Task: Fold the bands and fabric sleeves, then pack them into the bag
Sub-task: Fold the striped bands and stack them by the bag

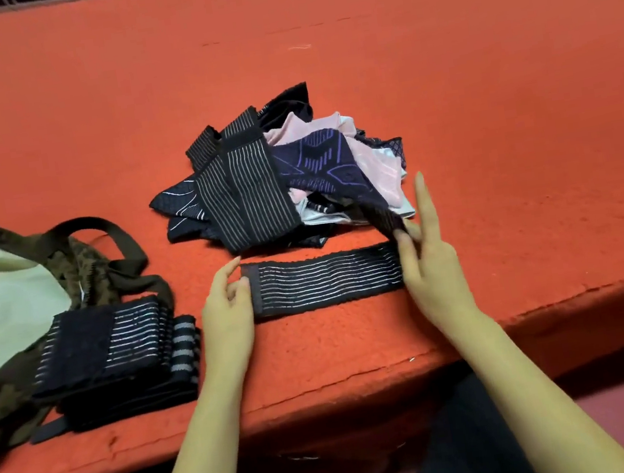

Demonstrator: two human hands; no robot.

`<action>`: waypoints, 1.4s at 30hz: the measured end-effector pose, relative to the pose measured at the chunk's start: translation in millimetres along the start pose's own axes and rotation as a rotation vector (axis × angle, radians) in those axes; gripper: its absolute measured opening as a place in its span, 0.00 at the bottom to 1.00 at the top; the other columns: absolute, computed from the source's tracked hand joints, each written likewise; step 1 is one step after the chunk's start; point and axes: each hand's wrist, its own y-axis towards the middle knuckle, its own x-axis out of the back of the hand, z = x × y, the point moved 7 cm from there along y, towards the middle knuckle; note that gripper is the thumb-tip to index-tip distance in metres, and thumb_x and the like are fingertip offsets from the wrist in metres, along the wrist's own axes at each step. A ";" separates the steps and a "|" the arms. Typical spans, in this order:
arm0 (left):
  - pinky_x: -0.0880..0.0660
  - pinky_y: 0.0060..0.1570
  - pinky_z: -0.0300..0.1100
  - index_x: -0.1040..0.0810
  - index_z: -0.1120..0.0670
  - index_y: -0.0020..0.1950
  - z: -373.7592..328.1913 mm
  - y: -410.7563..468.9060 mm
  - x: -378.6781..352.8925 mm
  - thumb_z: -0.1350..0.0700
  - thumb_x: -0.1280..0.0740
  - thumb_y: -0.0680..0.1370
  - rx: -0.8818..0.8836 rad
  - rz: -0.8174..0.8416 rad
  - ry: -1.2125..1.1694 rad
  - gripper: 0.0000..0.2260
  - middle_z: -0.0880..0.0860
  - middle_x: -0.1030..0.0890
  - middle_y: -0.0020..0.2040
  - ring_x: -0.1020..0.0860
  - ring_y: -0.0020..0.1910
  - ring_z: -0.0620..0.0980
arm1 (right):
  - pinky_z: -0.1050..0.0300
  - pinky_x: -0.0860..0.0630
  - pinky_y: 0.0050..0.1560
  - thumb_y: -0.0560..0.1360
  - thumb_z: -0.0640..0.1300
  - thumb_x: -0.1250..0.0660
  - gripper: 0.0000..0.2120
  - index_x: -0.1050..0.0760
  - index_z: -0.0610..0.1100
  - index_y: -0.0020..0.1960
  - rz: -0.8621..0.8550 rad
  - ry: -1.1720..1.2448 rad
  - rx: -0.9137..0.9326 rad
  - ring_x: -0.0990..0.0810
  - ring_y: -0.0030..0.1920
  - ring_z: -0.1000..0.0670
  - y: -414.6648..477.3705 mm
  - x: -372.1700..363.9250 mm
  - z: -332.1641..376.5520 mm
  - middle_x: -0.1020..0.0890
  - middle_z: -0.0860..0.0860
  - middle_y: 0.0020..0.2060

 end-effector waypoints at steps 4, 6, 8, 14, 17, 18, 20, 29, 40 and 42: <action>0.27 0.38 0.32 0.27 0.48 0.64 4.3 -0.6 0.9 0.61 0.40 0.80 0.051 -0.018 -0.057 0.15 0.47 0.20 0.37 0.24 0.33 0.37 | 0.58 0.33 0.57 0.77 0.37 0.42 0.28 0.44 0.50 0.75 0.308 -0.044 0.095 0.23 0.57 0.49 -2.8 -80.4 29.3 0.21 0.48 0.60; 0.25 0.41 0.39 0.26 0.48 0.63 6.1 0.5 1.0 0.61 0.39 0.79 0.072 -0.021 -0.104 0.14 0.49 0.19 0.35 0.23 0.34 0.41 | 0.61 0.34 0.61 0.77 0.38 0.42 0.21 0.30 0.40 0.69 0.387 -0.092 0.174 0.22 0.60 0.46 -11.4 -110.5 30.6 0.22 0.45 0.62; 0.26 0.41 0.42 0.26 0.49 0.63 8.1 1.7 1.8 0.62 0.38 0.79 0.092 -0.025 -0.126 0.15 0.49 0.20 0.34 0.23 0.33 0.42 | 0.64 0.36 0.65 0.76 0.40 0.42 0.19 0.26 0.38 0.65 0.449 -0.114 0.216 0.23 0.62 0.46 -22.3 -129.0 29.1 0.23 0.44 0.63; 0.24 0.49 0.52 0.27 0.44 0.62 11.8 2.2 4.2 0.62 0.38 0.79 0.105 -0.028 -0.200 0.16 0.50 0.18 0.36 0.20 0.37 0.48 | 0.64 0.39 0.68 0.77 0.43 0.45 0.20 0.26 0.37 0.65 0.488 -0.121 0.301 0.26 0.64 0.49 -30.5 -139.2 34.4 0.23 0.44 0.63; 0.23 0.50 0.52 0.27 0.44 0.62 12.3 2.0 3.6 0.62 0.38 0.79 0.124 -0.023 -0.223 0.17 0.51 0.17 0.36 0.20 0.38 0.49 | 0.62 0.35 0.68 0.77 0.43 0.44 0.20 0.26 0.37 0.65 0.444 -0.078 0.277 0.26 0.64 0.51 -28.9 -136.5 37.7 0.24 0.45 0.64; 0.23 0.50 0.51 0.27 0.44 0.63 11.8 1.9 3.1 0.62 0.38 0.79 0.124 -0.018 -0.228 0.17 0.50 0.17 0.35 0.20 0.38 0.49 | 0.63 0.35 0.67 0.77 0.43 0.43 0.20 0.27 0.37 0.66 0.422 -0.058 0.262 0.26 0.64 0.52 -27.1 -134.9 38.9 0.24 0.45 0.64; 0.23 0.49 0.51 0.27 0.45 0.63 10.9 2.3 3.1 0.62 0.38 0.79 0.130 -0.017 -0.232 0.17 0.48 0.18 0.33 0.21 0.36 0.47 | 0.63 0.34 0.67 0.77 0.42 0.43 0.20 0.26 0.37 0.65 0.413 -0.040 0.258 0.26 0.64 0.53 -24.5 -135.5 42.2 0.23 0.45 0.63; 0.25 0.47 0.39 0.24 0.46 0.60 6.7 1.7 4.2 0.52 0.35 0.78 0.141 -0.034 -0.186 0.10 0.44 0.18 0.37 0.22 0.38 0.39 | 0.65 0.36 0.68 0.72 0.47 0.45 0.23 0.21 0.42 0.61 0.555 0.023 0.149 0.27 0.65 0.57 -28.3 -142.0 42.7 0.22 0.50 0.63; 0.30 0.50 0.38 0.24 0.56 0.61 -19.2 -13.2 1.7 0.66 0.39 0.78 -0.118 -0.143 0.197 0.14 0.53 0.19 0.49 0.21 0.48 0.51 | 0.67 0.50 0.69 0.79 0.37 0.40 0.17 0.27 0.40 0.66 0.579 -0.270 0.051 0.34 0.71 0.48 -10.1 -134.6 0.8 0.29 0.45 0.69; 0.33 0.53 0.37 0.25 0.57 0.62 -19.3 -13.2 -1.4 0.66 0.40 0.78 -0.148 -0.149 0.285 0.14 0.54 0.19 0.52 0.22 0.52 0.53 | 0.63 0.41 0.67 0.76 0.34 0.37 0.14 0.22 0.40 0.59 0.489 -0.309 0.037 0.27 0.65 0.43 0.9 -107.7 -17.3 0.24 0.43 0.63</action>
